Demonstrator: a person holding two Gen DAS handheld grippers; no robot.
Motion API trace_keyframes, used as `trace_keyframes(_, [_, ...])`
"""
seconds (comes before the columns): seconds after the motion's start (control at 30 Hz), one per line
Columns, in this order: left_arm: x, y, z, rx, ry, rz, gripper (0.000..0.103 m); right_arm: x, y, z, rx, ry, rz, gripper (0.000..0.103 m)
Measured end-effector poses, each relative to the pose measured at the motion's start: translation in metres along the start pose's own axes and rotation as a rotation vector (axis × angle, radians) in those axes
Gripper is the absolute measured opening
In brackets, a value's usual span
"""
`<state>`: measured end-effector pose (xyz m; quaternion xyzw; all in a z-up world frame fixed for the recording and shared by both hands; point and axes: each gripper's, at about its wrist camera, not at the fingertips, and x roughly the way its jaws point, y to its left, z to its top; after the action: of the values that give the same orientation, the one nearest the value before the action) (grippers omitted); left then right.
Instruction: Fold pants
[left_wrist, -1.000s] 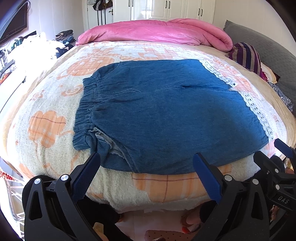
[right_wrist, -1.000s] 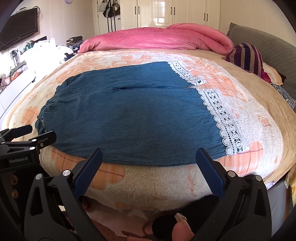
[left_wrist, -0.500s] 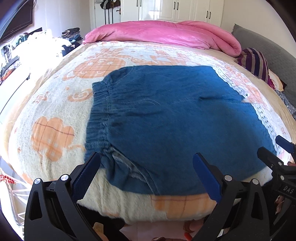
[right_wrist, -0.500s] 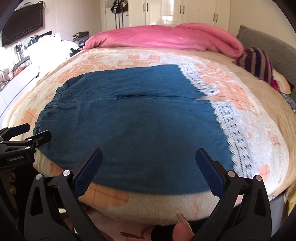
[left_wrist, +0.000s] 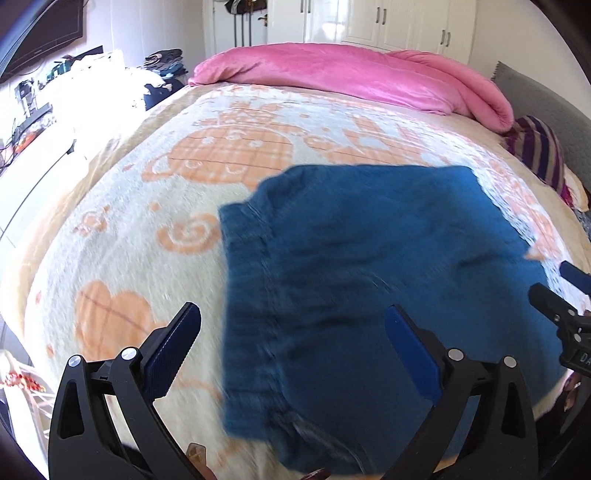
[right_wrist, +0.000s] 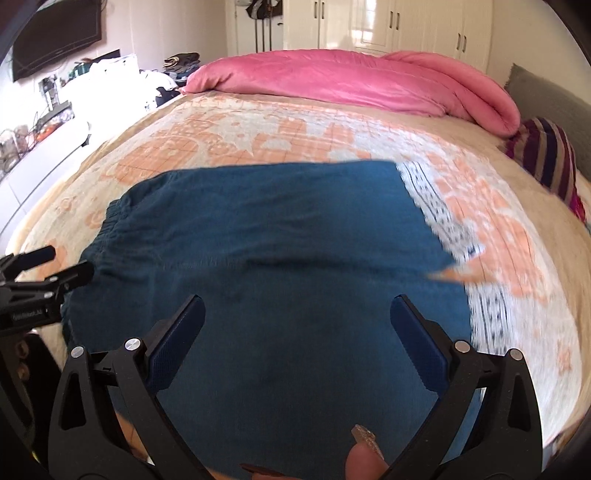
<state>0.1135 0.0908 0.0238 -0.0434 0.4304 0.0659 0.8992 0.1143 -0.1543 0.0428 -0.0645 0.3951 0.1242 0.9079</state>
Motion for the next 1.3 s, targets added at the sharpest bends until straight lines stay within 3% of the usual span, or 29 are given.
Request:
trace_keyframes(0.5, [0.06, 0.047, 0.071, -0.044, 0.019, 0.083, 0.099, 0.061, 0.017, 0.066, -0.141, 0.038, 0.049, 0.095])
trace_keyframes(0.7, [0.092, 0.051, 0.078, -0.007, 0.062, 0.023, 0.099, 0.092, 0.03, 0.091, -0.241, 0.066, 0.07, 0.095])
trace_keyframes(0.83, [0.095, 0.053, 0.08, -0.01, 0.017, -0.011, 0.099, 0.114, 0.044, 0.103, -0.329, 0.073, 0.064, 0.095])
trace_keyframes(0.97, [0.1, 0.052, 0.082, 0.027, 0.001, 0.007, 0.098, 0.143, 0.052, 0.116, -0.375, 0.118, 0.075, 0.095])
trace_keyframes(1.0, [0.102, 0.053, 0.082, 0.029, 0.007, 0.001, 0.096, 0.148, 0.053, 0.117, -0.386, 0.125, 0.076, 0.095])
trace_keyframes(1.1, [0.113, 0.05, 0.081, 0.053, 0.033, -0.044, 0.067, 0.163, 0.059, 0.122, -0.426, 0.14, 0.075, 0.095])
trace_keyframes(1.17, [0.121, 0.048, 0.079, 0.067, 0.053, -0.065, 0.062, 0.172, 0.063, 0.126, -0.44, 0.154, 0.073, 0.095])
trace_keyframes(1.2, [0.124, 0.047, 0.078, 0.072, 0.058, -0.076, 0.05, 0.176, 0.064, 0.127, -0.446, 0.164, 0.075, 0.095])
trace_keyframes(1.3, [0.126, 0.046, 0.076, 0.088, 0.047, -0.074, 0.04, 0.185, 0.071, 0.129, -0.472, 0.172, 0.086, 0.095])
